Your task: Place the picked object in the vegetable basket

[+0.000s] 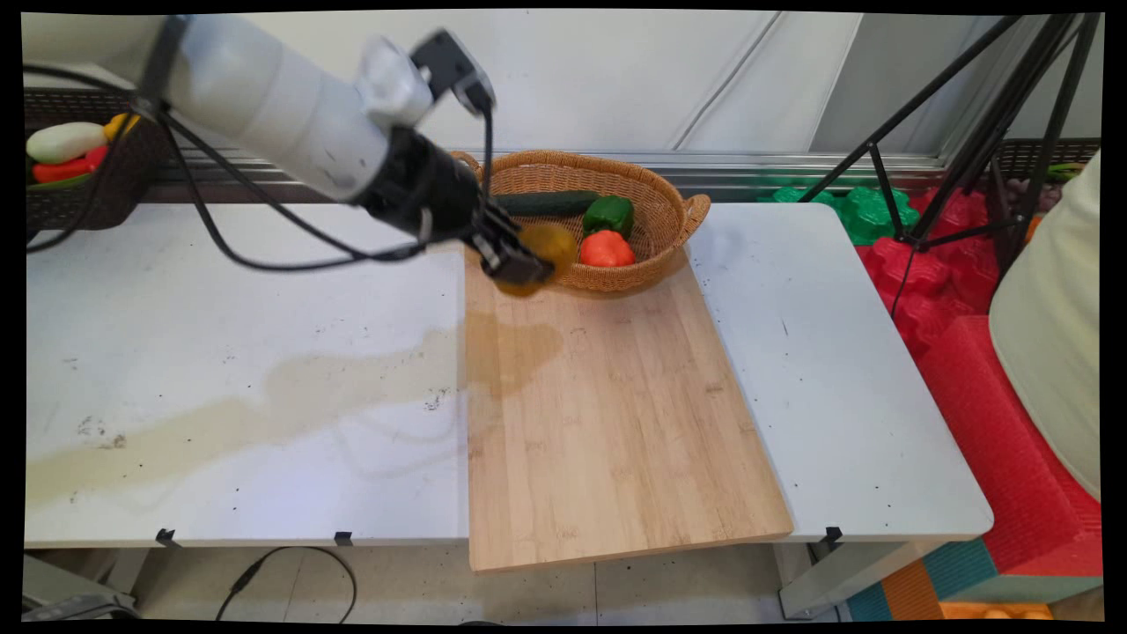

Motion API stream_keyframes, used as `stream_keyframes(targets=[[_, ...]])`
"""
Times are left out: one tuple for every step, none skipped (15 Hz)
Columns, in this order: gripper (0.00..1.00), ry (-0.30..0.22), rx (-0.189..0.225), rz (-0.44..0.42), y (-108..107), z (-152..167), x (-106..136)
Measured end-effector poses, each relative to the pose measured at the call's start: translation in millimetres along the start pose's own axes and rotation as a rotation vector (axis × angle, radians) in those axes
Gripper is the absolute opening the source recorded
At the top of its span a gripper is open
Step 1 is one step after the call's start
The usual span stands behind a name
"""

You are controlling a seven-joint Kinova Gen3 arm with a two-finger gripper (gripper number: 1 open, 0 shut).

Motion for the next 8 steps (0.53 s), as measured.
stream_keyframes(targets=[[0.00,0.008,0.012,-0.012,-4.7,-3.1,1.8],[0.00,0.017,0.030,-0.030,-11.9,-6.6,4.6],[0.00,0.021,0.043,-0.039,-16.7,-8.2,6.6],[0.00,0.026,0.064,-0.052,-24.2,-10.2,9.7],[0.00,0.029,0.078,-0.059,-29.6,-10.7,12.1],[0.00,0.030,0.099,-0.068,-37.8,-10.4,16.0],[0.00,0.028,0.112,-0.071,-42.9,-9.9,18.5],[0.00,0.023,0.129,-0.076,-50.9,-8.5,22.2]])
